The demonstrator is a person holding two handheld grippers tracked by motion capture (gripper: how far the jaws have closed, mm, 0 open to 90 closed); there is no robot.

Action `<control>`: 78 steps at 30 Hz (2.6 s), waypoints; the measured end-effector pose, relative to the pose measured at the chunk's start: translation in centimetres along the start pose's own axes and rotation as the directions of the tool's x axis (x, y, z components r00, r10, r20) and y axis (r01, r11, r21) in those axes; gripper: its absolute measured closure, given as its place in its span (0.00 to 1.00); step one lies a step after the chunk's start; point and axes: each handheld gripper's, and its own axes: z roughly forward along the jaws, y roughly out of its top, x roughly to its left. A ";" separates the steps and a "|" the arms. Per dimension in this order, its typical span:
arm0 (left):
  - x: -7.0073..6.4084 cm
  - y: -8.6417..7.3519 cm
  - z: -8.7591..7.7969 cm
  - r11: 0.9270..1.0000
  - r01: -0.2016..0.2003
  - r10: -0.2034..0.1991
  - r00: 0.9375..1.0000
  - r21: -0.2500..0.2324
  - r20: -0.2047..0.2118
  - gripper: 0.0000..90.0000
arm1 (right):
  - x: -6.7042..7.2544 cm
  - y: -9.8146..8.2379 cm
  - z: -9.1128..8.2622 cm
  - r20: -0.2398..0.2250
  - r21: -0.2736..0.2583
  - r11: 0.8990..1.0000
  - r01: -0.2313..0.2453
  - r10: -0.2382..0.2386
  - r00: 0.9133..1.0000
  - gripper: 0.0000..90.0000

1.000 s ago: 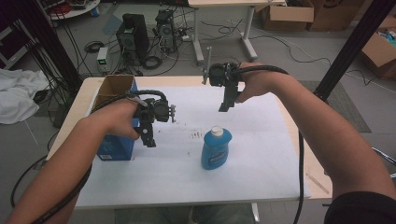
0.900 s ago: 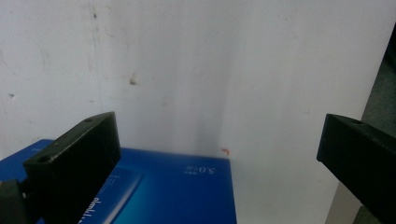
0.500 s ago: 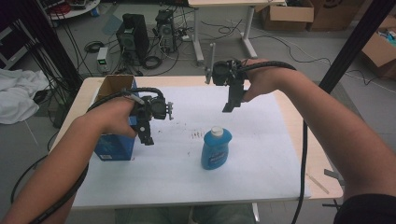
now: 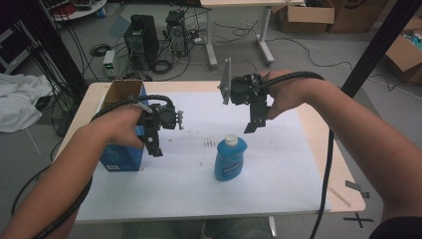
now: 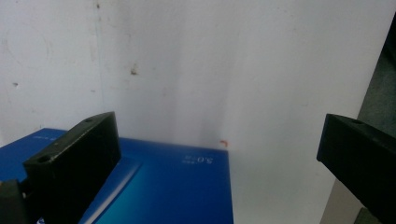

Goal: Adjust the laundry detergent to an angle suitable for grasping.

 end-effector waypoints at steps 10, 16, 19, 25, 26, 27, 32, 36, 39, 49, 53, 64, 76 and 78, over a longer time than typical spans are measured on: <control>-0.2 -0.2 0.0 1.000 0.000 0.000 1.000 0.006 0.000 0.00 | 1.6 0.4 1.2 -0.032 0.007 0.999 0.043 -0.043 0.999 0.00; -0.3 -0.1 -0.1 1.000 -0.005 0.005 1.000 0.006 -0.003 0.00 | 2.2 0.3 2.2 -0.035 0.003 0.998 0.058 -0.058 0.998 0.00; -0.2 -0.1 -0.1 1.000 -0.004 0.004 1.000 0.008 -0.004 0.00 | 2.4 0.3 2.5 -0.036 0.003 0.998 0.061 -0.061 0.997 0.00; -0.3 0.0 0.1 1.000 -0.003 0.003 1.000 0.002 -0.002 0.00 | 2.7 0.6 3.8 -0.045 0.001 0.997 0.075 -0.075 0.996 0.00; -0.3 0.0 0.1 1.000 0.000 0.000 1.000 0.002 -0.001 0.00 | 2.7 0.8 4.2 -0.056 0.002 0.997 0.080 -0.080 0.995 0.00; -0.3 0.0 0.2 1.000 0.000 0.000 1.000 -0.002 -0.002 0.00 | 2.7 0.8 4.2 -0.056 0.002 0.997 0.080 -0.080 0.995 0.00; -0.3 -0.1 0.4 1.000 0.000 0.000 1.000 0.004 0.003 0.00 | 2.9 1.1 5.4 -0.070 0.008 0.996 0.089 -0.088 0.994 0.00; -0.3 -0.2 0.4 1.000 0.004 -0.004 1.000 0.004 0.003 0.00 | 3.0 1.4 6.0 -0.072 0.013 0.995 0.099 -0.098 0.993 0.00; -0.4 -0.3 0.4 1.000 0.004 -0.004 1.000 -0.001 0.005 0.00 | 3.1 1.5 6.5 -0.074 0.016 0.995 0.103 -0.101 0.992 0.00; -0.5 -0.3 0.8 1.000 0.002 -0.002 1.000 0.000 0.005 0.00 | 3.2 1.5 8.2 -0.076 0.006 0.995 0.101 -0.100 0.992 0.00; -0.6 -0.1 0.7 1.000 -0.003 0.003 1.000 -0.001 0.002 0.00 | 3.2 1.5 8.8 -0.079 0.009 0.995 0.100 -0.099 0.992 0.00; -0.7 -0.1 0.7 1.000 0.002 -0.002 1.000 -0.004 0.002 0.00 | 3.3 1.6 9.6 -0.069 0.002 0.993 0.115 -0.114 0.991 0.00; -0.7 -0.2 0.9 1.000 0.006 -0.006 1.000 -0.001 0.005 0.00 | 3.2 1.6 9.7 -0.056 0.006 0.992 0.124 -0.123 0.991 0.11; -0.7 -0.2 0.9 1.000 0.005 -0.005 1.000 0.002 0.005 0.00 | 3.3 1.7 9.8 -0.064 0.014 0.992 0.127 -0.126 0.990 0.15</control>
